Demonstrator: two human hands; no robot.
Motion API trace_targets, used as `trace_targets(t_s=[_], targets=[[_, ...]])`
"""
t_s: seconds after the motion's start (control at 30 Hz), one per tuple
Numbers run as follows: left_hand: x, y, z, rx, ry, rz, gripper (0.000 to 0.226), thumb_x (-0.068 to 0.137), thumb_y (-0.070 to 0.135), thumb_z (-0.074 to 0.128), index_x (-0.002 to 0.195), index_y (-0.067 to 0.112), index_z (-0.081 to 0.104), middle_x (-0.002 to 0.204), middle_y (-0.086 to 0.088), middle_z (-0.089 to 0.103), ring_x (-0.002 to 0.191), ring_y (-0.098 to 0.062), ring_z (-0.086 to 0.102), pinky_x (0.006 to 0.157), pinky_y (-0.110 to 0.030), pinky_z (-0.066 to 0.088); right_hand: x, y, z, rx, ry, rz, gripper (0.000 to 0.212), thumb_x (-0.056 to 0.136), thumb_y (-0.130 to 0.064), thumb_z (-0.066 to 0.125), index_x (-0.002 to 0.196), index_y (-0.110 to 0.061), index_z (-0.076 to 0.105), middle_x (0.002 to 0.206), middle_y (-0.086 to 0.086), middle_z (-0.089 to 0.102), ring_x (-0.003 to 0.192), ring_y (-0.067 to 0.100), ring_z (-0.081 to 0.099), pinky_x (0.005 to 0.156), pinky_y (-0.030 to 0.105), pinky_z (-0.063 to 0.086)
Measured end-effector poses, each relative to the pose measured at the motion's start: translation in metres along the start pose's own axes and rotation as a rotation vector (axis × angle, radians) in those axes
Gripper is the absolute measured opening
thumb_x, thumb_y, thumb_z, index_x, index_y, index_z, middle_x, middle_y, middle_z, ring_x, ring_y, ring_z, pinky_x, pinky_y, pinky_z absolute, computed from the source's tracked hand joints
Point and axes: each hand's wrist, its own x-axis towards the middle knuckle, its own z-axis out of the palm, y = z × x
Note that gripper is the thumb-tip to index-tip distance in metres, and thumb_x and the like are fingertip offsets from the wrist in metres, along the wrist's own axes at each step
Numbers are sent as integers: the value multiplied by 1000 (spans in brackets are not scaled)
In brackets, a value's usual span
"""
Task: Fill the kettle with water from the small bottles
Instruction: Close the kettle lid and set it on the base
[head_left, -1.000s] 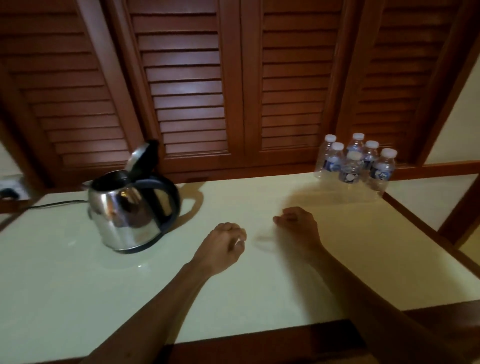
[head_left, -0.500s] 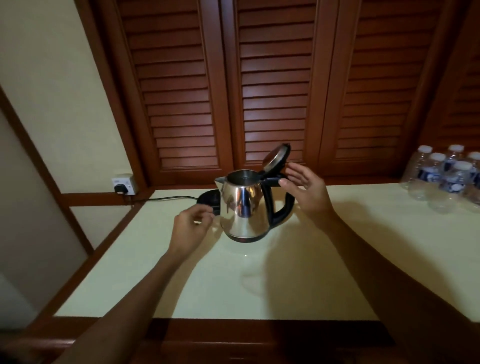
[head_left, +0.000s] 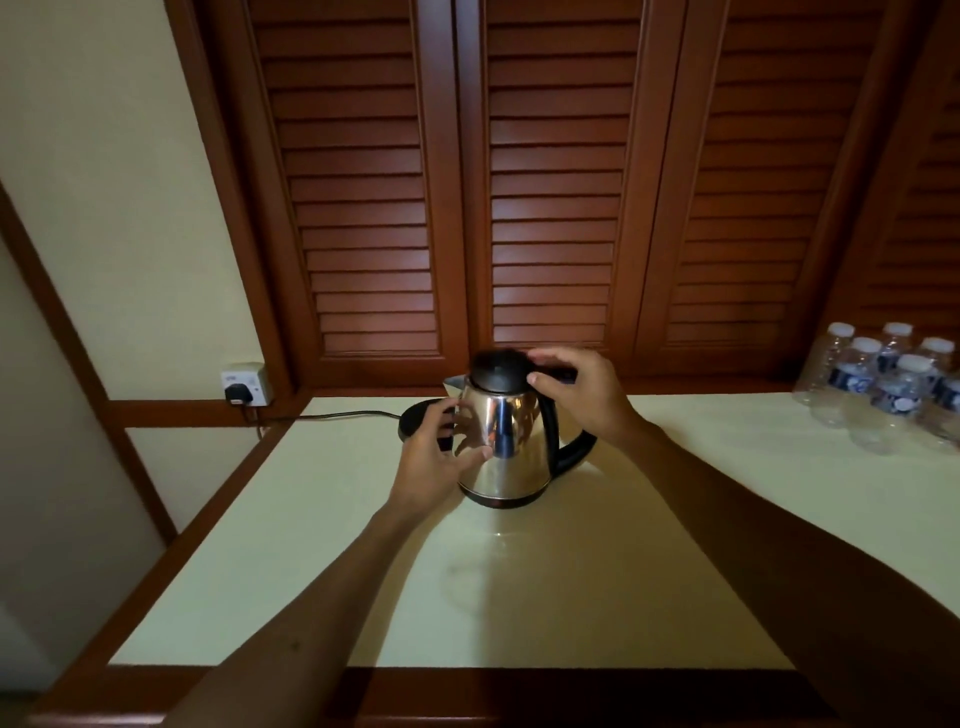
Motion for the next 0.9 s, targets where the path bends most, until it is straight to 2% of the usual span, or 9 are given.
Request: trace_targets(t_s=[0.1,0.17,0.27,0.37,0.47,0.6,0.67,0.73,0.9], targets=[[0,-1,0,-13,-7,-12,71,74,24,86,134,26,48,109,25,58,114,-9,57,101,-41,51,3,3,0,-86,-55,-13,24,86,-21,71,109,-19,72,106,-8,70,102,2,61,88,8,40],[0,-1,0,-20,-5,-11,71,74,24,86,134,28,48,109,28,57,115,-10,57,101,-42,51,3,4,-2,-91,-64,-28,24,86,-20,71,109,-19,72,105,-9,69,101,-1,59,85,1,36],[2,-4,1,-39,1,-14,71,73,26,87,132,31,48,110,25,57,117,-11,56,99,-40,52,1,6,-4,-68,-76,-62,27,85,-14,71,112,-16,71,106,-9,67,102,-6,57,86,-1,36],[3,-6,0,-60,1,-22,69,72,25,88,128,34,47,113,21,57,115,-8,55,93,-28,52,-6,15,-5,-42,-67,-79,34,83,-9,71,117,-13,67,112,-4,66,105,-3,57,93,7,40],[7,-10,-1,-137,-9,-72,78,66,28,91,128,30,44,120,7,58,115,-11,55,86,-19,48,-21,35,-9,27,-44,81,45,88,-14,67,131,-18,56,120,-1,61,109,6,57,96,19,44],[16,-18,-7,-207,-125,-145,106,57,33,94,143,30,32,143,-1,49,131,-16,47,109,-36,42,-45,60,-10,310,3,312,37,96,-19,58,132,-18,52,108,11,67,104,21,65,95,43,52],[19,-15,-6,-208,-230,-152,116,59,23,94,151,31,23,149,2,43,136,-15,40,112,-38,36,-49,60,-9,420,-16,369,34,98,-25,52,132,-19,52,103,7,68,104,20,64,89,42,54],[22,-13,-1,-224,-263,-157,118,60,15,94,152,31,22,145,5,47,133,-15,42,106,-34,38,-46,54,-12,475,-45,401,35,99,-31,48,133,-21,51,106,3,68,106,16,64,81,37,55],[24,-8,7,-191,-135,-149,110,56,10,95,145,27,32,119,17,57,117,-9,54,96,-25,42,-34,56,-15,481,-81,383,24,100,-26,47,123,-28,55,103,5,68,104,20,66,74,39,57]])
